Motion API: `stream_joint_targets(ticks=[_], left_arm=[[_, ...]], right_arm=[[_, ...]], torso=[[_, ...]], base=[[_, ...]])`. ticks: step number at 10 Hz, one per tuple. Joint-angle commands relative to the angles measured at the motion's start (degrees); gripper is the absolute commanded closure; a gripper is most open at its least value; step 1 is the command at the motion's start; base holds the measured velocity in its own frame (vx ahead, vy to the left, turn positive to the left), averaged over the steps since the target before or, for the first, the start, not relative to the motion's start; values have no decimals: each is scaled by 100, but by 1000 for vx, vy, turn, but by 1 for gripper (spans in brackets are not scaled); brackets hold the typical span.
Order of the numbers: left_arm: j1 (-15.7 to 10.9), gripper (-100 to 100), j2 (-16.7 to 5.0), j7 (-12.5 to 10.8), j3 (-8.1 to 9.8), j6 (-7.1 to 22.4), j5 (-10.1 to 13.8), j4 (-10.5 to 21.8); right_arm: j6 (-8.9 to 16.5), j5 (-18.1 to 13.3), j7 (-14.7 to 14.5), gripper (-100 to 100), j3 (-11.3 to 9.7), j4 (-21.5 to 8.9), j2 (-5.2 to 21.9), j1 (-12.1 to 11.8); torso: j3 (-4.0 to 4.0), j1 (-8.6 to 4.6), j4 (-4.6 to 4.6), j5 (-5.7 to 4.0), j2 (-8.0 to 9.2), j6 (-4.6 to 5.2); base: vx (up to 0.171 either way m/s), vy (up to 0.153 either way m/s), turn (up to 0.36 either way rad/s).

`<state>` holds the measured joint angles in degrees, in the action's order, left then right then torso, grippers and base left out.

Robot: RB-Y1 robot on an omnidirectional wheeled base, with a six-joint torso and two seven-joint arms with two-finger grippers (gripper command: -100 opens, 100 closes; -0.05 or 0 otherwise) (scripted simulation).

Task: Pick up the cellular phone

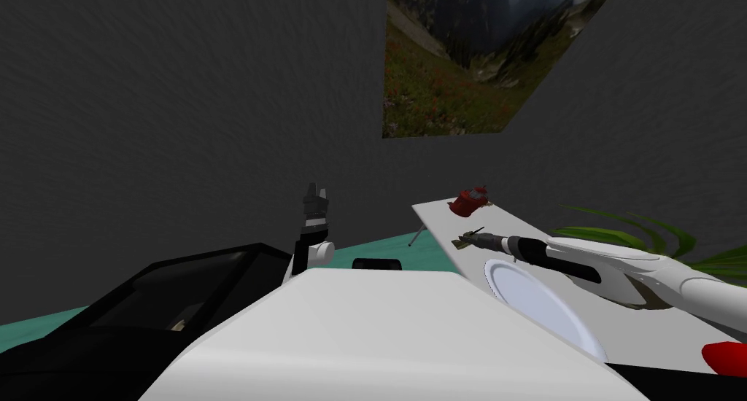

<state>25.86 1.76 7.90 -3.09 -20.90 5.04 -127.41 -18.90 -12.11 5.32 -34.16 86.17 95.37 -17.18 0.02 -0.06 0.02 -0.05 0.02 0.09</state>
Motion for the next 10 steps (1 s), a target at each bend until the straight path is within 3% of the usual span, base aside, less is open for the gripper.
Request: stream_joint_targets(ticks=[1, 2, 4, 5, 6, 9, 10], left_arm=[[0, 0, 0, 0, 0, 0, 0, 0], [0, 0, 0, 0, 0, 0, 0, 0], [0, 0, 0, 0, 0, 0, 0, 0], [0, 0, 0, 0, 0, 0, 0, 0], [0, 0, 0, 0, 0, 0, 0, 0], [0, 0, 0, 0, 0, 0, 0, 0], [0, 0, 0, 0, 0, 0, 0, 0]], right_arm=[[28, 19, 9, -100, -210, 23, 19, 133], [212, 222, -114, -100, -409, 179, 72, 366], [212, 222, -114, -100, -593, 179, 72, 457], [397, 425, -238, -100, -821, 335, 124, 715], [397, 425, -238, -100, -976, 335, 124, 780], [765, 832, -484, -100, -1531, 647, 229, 1321], [765, 832, -484, -100, -1684, 647, 229, 1428]], torso=[[0, 0, 0, 0, 0, 0], [-1, 3, -1, 0, -2, 1], [0, 2, 0, 0, 0, 0], [0, 5, 0, 1, 0, 1], [0, 2, 0, 1, 0, 0], [-2, -2, 0, -1, -3, -1], [-1, -2, 0, 0, -3, -1]], base=[[5, -20, 4], [2, -26, -15], [-3, -23, -1], [-3, -31, -19], [-4, -31, -3], [-3, -38, -9], [-4, -30, -5]])
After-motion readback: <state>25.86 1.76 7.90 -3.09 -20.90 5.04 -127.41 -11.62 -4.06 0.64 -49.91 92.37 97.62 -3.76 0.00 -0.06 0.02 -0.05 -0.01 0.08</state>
